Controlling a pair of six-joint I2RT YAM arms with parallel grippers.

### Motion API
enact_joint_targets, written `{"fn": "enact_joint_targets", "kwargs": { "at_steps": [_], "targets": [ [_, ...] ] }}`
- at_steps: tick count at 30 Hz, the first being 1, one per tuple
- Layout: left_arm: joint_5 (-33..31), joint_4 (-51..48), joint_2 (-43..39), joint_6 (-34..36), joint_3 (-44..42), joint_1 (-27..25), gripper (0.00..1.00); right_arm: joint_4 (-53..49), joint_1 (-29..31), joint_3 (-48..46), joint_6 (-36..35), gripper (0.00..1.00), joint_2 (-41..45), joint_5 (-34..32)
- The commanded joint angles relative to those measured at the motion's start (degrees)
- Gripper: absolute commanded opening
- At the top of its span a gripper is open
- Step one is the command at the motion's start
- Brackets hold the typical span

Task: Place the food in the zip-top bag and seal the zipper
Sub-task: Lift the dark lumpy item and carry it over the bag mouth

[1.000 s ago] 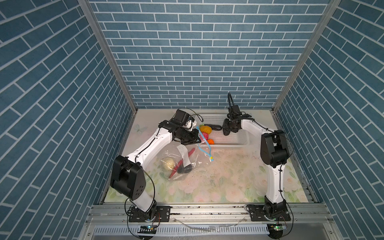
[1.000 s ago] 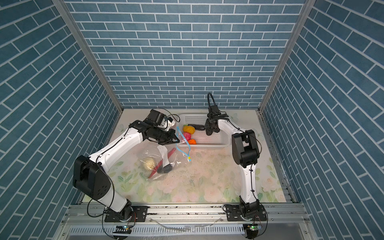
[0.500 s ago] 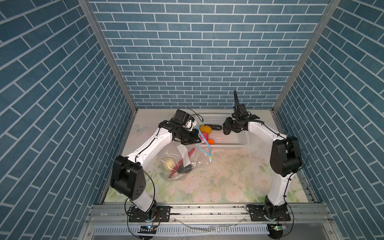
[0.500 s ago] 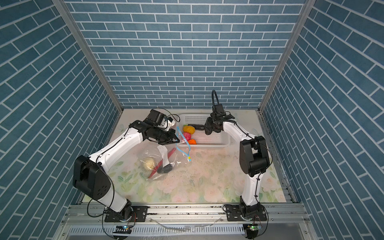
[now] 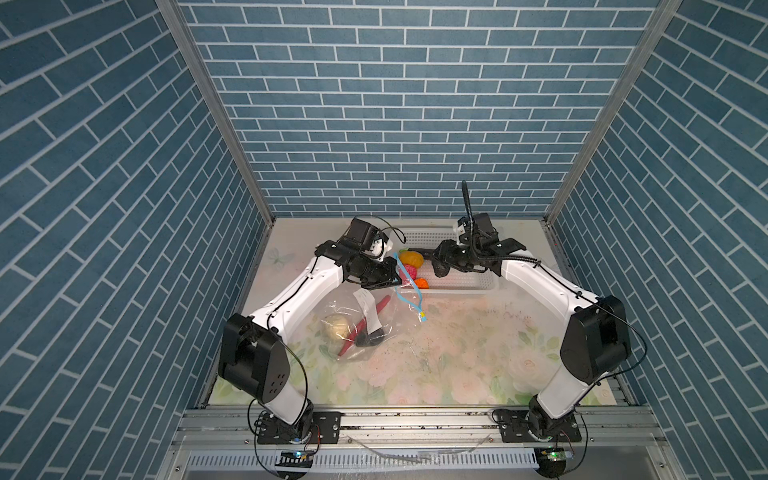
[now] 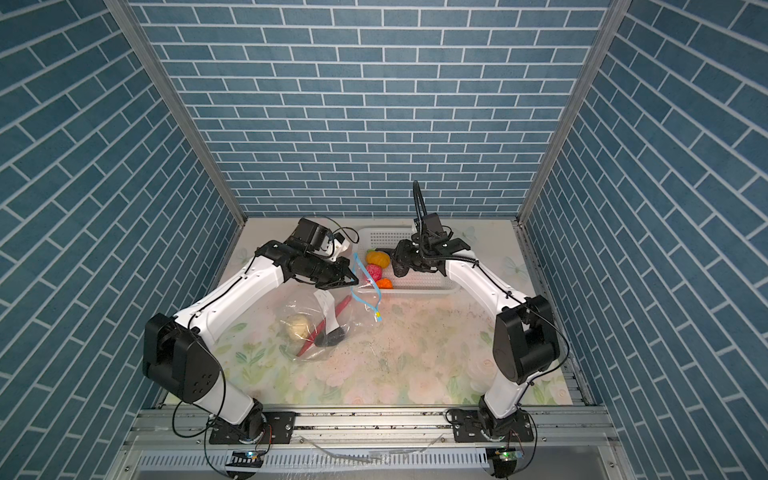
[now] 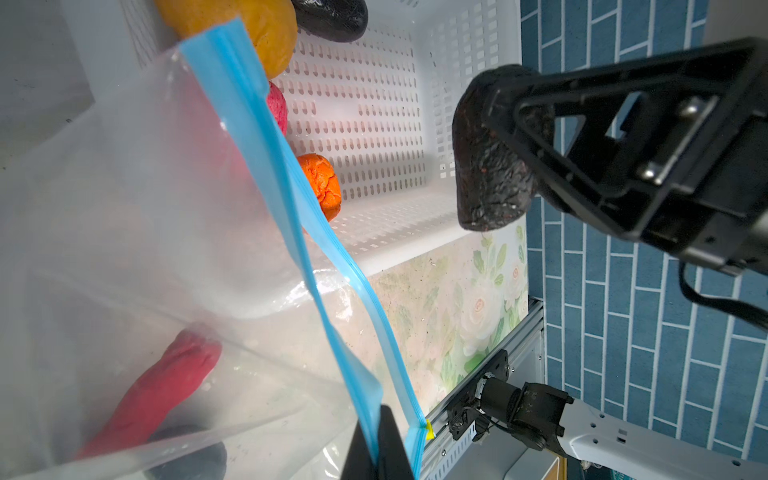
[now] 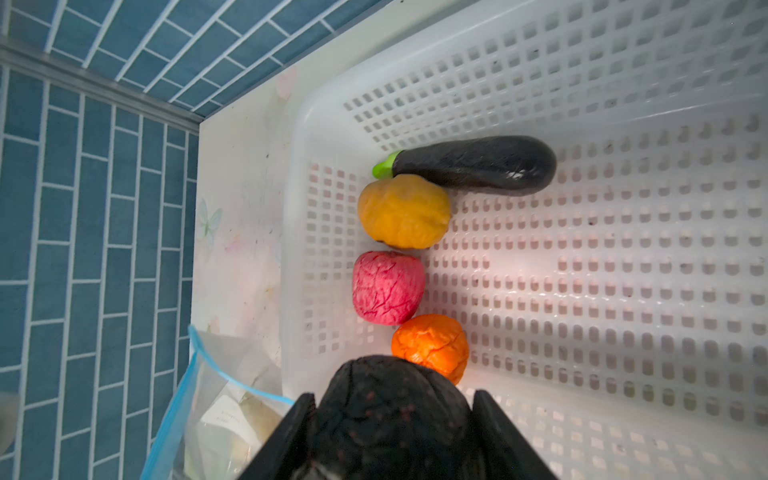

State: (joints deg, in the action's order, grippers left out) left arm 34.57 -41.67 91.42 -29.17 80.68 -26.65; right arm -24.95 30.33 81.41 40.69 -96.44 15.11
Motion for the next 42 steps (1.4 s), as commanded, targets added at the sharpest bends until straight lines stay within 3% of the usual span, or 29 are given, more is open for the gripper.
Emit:
{"fn": "enact_joint_targets", "kwargs": {
  "at_steps": [1,17,42],
  "targets": [
    [-0.29,-0.62,-1.59,-0.13,0.92,-0.46,0.00,-0.44,2.76,-1.96,0.09,0.49,3.13,0.88],
    [-0.95,-0.94,-4.09,-0.80,0.14,-0.56,0.00,1.16,11.48,-2.92,1.50,0.49,1.66,1.76],
    [-0.82,-0.36,-4.14,-0.89,0.00,-0.66,0.00,1.40,13.56,-2.07,0.89,0.52,-3.47,3.43]
  ]
}}
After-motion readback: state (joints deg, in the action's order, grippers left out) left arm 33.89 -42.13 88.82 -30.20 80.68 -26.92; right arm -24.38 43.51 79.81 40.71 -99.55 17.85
